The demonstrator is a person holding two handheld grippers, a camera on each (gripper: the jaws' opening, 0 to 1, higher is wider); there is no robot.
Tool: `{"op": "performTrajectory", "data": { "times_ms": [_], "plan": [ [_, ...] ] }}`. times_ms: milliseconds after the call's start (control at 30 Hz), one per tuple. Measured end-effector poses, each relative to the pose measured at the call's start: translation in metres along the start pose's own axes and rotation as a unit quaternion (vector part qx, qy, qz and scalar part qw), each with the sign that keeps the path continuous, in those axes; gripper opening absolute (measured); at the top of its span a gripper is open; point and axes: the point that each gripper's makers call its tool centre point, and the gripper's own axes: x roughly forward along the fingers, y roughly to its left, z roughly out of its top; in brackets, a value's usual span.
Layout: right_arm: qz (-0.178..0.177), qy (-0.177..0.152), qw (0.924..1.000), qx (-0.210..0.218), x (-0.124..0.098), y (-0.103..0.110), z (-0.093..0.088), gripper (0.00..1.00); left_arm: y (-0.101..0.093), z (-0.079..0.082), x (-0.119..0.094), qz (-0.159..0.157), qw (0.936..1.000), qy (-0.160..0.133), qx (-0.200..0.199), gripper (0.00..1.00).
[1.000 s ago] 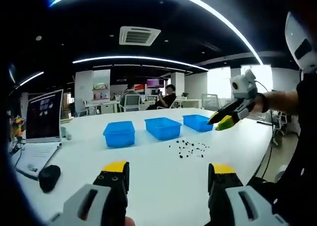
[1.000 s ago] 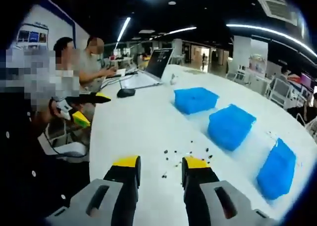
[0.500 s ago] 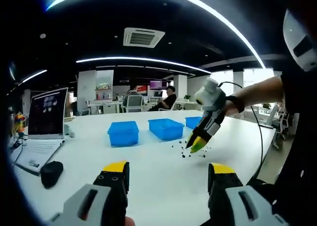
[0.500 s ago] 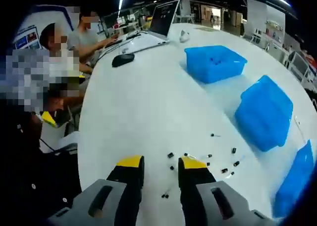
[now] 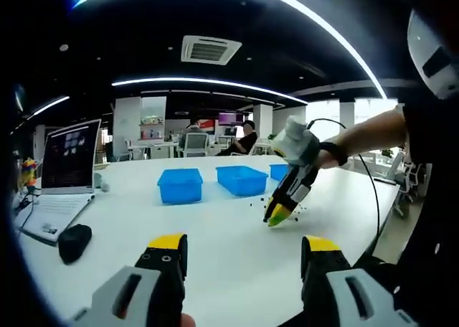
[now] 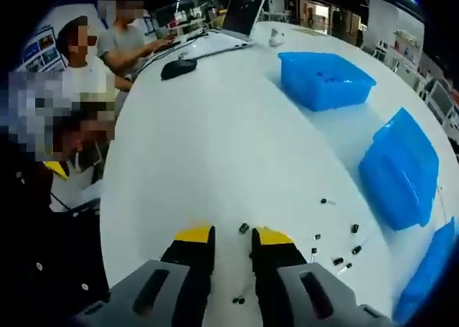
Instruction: Pick up the resistors one by one and place each resistor into its matching bin, sorting the parts by color and model until every resistor is separated into the correct bin for its type
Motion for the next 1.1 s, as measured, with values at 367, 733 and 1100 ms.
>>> {"op": "performTrajectory", "data": {
  "times_ms": [367,733,1100],
  "plan": [
    [-0.045,0.011,0.9946,-0.093,0.006,-0.003,0.005,0.07,-0.003,-0.002,0.0,-0.002,1.0,0.002,-0.001,0.65],
    [-0.047,-0.078,0.9937,-0.065,-0.025,-0.001,0.021,0.07,-0.004,0.007,0.0,-0.002,1.0,-0.009,0.0,0.65],
    [-0.143,-0.334,0.9313,0.02,-0.156,-0.002,0.015,0.07,-0.007,0.024,0.007,0.0,0.9997,-0.023,0.012,0.65]
  ]
}}
